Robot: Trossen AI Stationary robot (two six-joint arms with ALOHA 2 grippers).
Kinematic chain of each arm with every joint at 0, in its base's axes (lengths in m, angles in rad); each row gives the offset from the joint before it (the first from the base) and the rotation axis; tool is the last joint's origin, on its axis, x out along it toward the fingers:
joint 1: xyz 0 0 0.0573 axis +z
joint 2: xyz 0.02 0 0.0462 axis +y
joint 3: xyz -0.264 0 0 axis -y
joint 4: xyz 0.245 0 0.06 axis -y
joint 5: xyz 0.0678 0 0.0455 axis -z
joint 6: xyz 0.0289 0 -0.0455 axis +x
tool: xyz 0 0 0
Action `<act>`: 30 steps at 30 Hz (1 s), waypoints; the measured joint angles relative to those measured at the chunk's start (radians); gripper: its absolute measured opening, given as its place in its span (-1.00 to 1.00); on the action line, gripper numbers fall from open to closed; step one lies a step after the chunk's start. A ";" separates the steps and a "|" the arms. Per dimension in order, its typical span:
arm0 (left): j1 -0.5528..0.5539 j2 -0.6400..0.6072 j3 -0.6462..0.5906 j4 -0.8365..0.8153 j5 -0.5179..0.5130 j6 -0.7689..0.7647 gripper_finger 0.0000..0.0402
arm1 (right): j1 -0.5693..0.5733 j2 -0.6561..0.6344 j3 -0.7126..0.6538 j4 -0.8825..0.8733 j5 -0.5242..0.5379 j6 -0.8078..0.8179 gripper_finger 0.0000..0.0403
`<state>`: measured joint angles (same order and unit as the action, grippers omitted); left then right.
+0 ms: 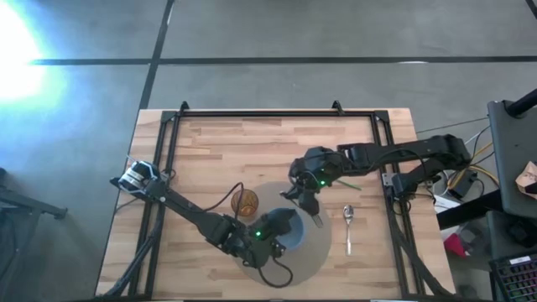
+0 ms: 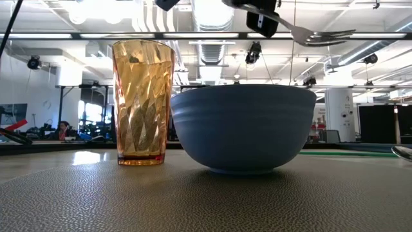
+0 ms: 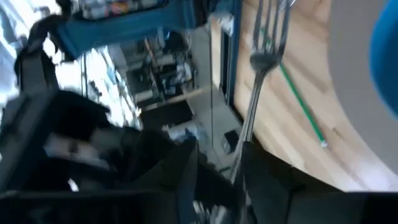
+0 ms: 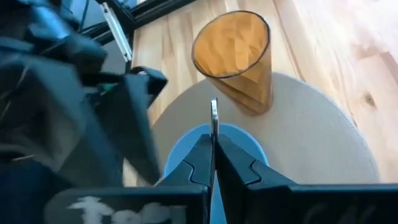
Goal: Pick & Place Utensil
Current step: Put the fork into the bowl on the place mat
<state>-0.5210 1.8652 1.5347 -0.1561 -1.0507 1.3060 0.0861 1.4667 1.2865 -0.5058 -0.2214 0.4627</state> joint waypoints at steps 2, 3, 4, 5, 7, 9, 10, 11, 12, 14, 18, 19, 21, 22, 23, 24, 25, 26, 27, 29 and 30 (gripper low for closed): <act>0.000 0.000 0.000 -0.001 -0.034 -0.020 -0.26 | -0.001 -0.020 0.000 -0.014 0.001 -0.016 -0.96; 0.000 0.000 0.000 -0.001 -0.042 -0.033 -0.23 | -0.001 -0.031 0.000 -0.022 0.008 -0.023 -0.96; 0.001 -0.001 0.000 -0.001 -0.048 -0.047 -0.21 | -0.002 -0.046 0.000 -0.026 0.016 -0.029 -0.96; 0.001 -0.002 0.001 -0.002 -0.053 -0.061 -0.19 | -0.006 -0.060 0.000 -0.039 0.019 -0.039 -0.96; 0.001 -0.005 0.011 -0.001 -0.056 -0.089 -0.17 | -0.007 -0.090 0.000 -0.059 0.042 -0.067 -0.96; 0.001 -0.018 0.017 -0.003 -0.055 -0.112 -0.17 | -0.011 -0.124 0.000 -0.086 0.070 -0.080 -0.96; 0.001 -0.030 0.019 -0.001 -0.055 -0.126 -0.17 | -0.012 -0.143 0.000 -0.098 0.084 -0.085 -0.96; 0.001 -0.043 0.019 -0.002 -0.055 -0.141 -0.17 | -0.014 -0.161 0.000 -0.106 0.096 -0.096 -0.96; 0.001 -0.058 0.019 -0.001 -0.054 -0.160 -0.17 | -0.015 -0.179 0.001 -0.115 0.105 -0.112 -0.96; 0.001 -0.094 0.017 -0.007 -0.050 -0.203 -0.17 | -0.016 -0.212 0.001 -0.132 0.120 -0.138 -0.96; 0.005 -0.178 0.016 -0.043 -0.040 -0.322 -0.17 | -0.017 -0.267 0.001 -0.134 0.127 -0.172 -0.96; 0.009 -0.204 0.016 -0.063 -0.028 -0.365 -0.17 | -0.017 -0.280 0.001 -0.134 0.140 -0.183 -0.96; 0.015 -0.257 0.016 -0.117 0.009 -0.472 -0.17 | -0.017 -0.299 0.001 -0.134 0.169 -0.208 -0.96; 0.021 -0.284 0.016 -0.151 0.037 -0.535 -0.17 | -0.018 -0.309 0.001 -0.135 0.179 -0.225 -0.96; 0.027 -0.311 0.016 -0.191 0.073 -0.601 -0.17 | -0.018 -0.318 0.000 -0.135 0.188 -0.245 -0.96; 0.035 -0.340 0.016 -0.233 0.111 -0.672 -0.17 | -0.018 -0.326 0.000 -0.134 0.197 -0.265 -0.96; 0.045 -0.366 0.016 -0.274 0.152 -0.741 -0.17 | -0.018 -0.334 0.000 -0.134 0.200 -0.289 -0.96; 0.057 -0.392 0.015 -0.311 0.195 -0.807 -0.17 | -0.018 -0.341 0.000 -0.133 0.200 -0.308 -0.96; 0.067 -0.416 0.013 -0.343 0.236 -0.869 -0.17 | -0.018 -0.346 0.000 -0.129 0.200 -0.323 -0.96; 0.088 -0.461 0.003 -0.383 0.309 -0.959 -0.17 | -0.021 -0.352 -0.005 -0.117 0.200 -0.349 -0.96; 0.094 -0.482 -0.008 -0.389 0.339 -0.986 -0.17 | -0.021 -0.354 -0.009 -0.107 0.200 -0.360 -0.96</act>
<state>-0.4272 1.3831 1.5266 -0.5451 -0.7117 0.3199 0.0650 1.1126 1.2775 -0.6132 -0.0213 0.1025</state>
